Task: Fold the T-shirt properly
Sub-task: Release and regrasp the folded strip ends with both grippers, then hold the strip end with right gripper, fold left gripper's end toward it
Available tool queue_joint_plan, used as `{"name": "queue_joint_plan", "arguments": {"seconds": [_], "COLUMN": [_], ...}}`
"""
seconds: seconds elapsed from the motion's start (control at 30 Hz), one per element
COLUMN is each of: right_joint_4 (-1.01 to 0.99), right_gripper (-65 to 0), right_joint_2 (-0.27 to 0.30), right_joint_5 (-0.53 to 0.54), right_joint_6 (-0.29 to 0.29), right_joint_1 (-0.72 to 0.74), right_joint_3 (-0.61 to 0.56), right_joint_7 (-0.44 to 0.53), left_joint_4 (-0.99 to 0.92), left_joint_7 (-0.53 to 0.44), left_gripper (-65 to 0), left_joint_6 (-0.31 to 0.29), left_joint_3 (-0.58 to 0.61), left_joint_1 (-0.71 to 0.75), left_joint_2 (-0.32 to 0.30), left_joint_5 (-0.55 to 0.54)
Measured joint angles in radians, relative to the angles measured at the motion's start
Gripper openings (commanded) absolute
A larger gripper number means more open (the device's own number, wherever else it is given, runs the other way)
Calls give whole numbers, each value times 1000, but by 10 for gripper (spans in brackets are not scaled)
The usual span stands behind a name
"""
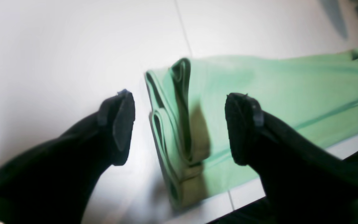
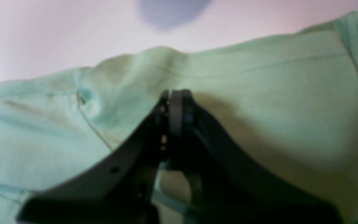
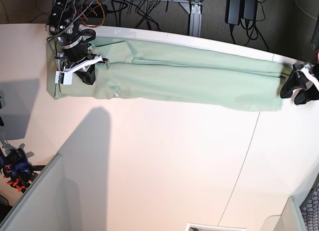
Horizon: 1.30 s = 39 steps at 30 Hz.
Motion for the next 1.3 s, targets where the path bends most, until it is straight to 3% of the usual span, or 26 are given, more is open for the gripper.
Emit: {"name": "queue_joint_plan", "arguments": {"seconds": [0.37,0.77,0.93,1.3], "right_joint_4": [0,-1,-1,-1], "right_gripper": [-650,-650,-650,-650], "right_joint_2": [0,0,0,0], "right_joint_5": [0,1,19,19], "right_joint_6": [0,0,0,0], "right_joint_1": [0,0,0,0], "right_joint_3": [0,0,0,0], "right_joint_7": [0,0,0,0], "left_joint_4": [-1,-1,0,11], "left_joint_7": [0,-10,-27,-76], "left_gripper": [-171,-171,-171,-171], "left_joint_6": [1,72,76,114], "left_joint_3": [0,0,-2,131], "left_joint_1": [4,7,20,17], "left_joint_2": [77,77,103,141], "left_joint_5": [91,141,150,187]}}
